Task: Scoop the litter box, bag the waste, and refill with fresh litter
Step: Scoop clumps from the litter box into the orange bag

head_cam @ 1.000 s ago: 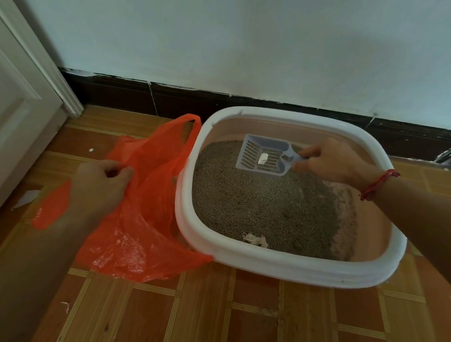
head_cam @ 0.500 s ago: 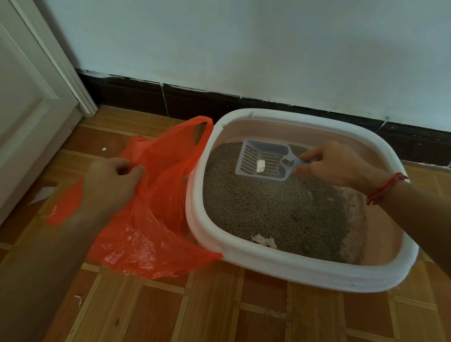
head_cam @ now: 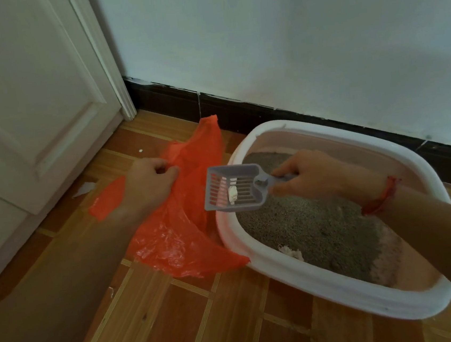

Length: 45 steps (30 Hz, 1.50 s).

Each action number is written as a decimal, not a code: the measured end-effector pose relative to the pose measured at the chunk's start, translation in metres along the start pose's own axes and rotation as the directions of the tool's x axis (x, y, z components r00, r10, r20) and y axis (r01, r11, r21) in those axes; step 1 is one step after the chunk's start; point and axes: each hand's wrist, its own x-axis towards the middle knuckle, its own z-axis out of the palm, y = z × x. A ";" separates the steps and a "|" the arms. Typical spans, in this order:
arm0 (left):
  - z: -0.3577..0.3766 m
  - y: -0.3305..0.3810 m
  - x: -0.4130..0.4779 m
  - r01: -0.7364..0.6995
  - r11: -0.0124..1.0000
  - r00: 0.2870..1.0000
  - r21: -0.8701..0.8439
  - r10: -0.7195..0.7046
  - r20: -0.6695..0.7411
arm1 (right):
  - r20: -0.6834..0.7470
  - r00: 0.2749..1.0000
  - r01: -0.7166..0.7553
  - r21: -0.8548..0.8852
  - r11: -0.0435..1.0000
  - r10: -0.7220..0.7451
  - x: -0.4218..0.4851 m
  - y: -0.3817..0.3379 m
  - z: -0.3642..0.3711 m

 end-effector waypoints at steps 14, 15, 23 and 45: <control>-0.015 -0.010 -0.005 0.085 0.991 0.996 -0.107 -0.082 0.029 | -0.014 0.991 0.106 -0.527 0.843 -0.134 0.050 -0.114 0.035; -0.016 -0.011 -0.005 0.098 0.988 0.995 -0.119 -0.095 0.028 | -0.023 0.986 0.125 -0.562 0.817 -0.167 0.053 -0.123 0.039; -0.020 -0.016 -0.004 0.109 0.987 0.994 -0.116 -0.110 -0.005 | -0.007 0.968 0.184 -0.658 0.731 -0.250 0.055 -0.140 0.051; 0.007 -0.009 -0.007 0.054 0.998 0.999 -0.024 -0.054 -0.002 | -0.043 0.997 0.038 -0.518 0.855 -0.070 -0.014 -0.013 0.003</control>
